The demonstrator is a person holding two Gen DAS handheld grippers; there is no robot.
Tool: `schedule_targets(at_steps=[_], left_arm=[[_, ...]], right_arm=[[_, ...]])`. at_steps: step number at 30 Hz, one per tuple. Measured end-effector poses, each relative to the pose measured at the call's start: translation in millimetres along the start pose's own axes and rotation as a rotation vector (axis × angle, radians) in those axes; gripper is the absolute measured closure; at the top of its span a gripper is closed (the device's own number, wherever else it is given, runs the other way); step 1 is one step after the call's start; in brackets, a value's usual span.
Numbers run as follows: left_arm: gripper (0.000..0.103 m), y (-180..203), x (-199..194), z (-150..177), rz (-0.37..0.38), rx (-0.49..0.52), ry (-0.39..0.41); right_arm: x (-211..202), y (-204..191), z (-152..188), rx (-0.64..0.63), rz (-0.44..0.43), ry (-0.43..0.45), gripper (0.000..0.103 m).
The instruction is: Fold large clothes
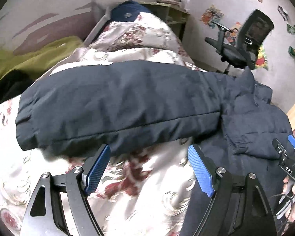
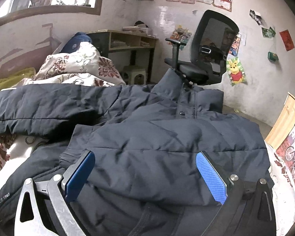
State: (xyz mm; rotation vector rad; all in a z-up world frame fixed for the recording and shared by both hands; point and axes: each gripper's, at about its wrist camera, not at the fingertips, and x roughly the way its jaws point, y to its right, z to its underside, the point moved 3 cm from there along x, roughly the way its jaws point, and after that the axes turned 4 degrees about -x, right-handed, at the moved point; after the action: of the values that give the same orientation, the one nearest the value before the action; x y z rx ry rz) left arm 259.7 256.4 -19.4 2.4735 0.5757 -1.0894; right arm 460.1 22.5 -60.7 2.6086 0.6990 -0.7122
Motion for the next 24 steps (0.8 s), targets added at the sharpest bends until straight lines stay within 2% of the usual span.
schedule_targets(at_steps=[7, 13, 20, 24], left_arm=[[0.026, -30.4, -1.2, 8.7, -0.033, -0.073, -0.031], [0.026, -64.1, -0.2, 12.2, -0.119, -0.109, -0.050], [0.026, -106.5, -1.7, 20.2, -0.130, -0.249, -0.068], [0.026, -122.1, -1.9, 20.6, -0.132, -0.293, -0.080]], right_arm=[[4.4, -9.2, -1.2, -0.016, 0.005, -0.020, 0.000], [20.8, -17.8, -6.1, -0.042, 0.027, -0.077, 0.000], [45.8, -31.0, -3.8, -0.013, 0.009, -0.144, 0.000], [55.4, -39.7, -1.7, 0.000, -0.003, -0.168, 0.000]])
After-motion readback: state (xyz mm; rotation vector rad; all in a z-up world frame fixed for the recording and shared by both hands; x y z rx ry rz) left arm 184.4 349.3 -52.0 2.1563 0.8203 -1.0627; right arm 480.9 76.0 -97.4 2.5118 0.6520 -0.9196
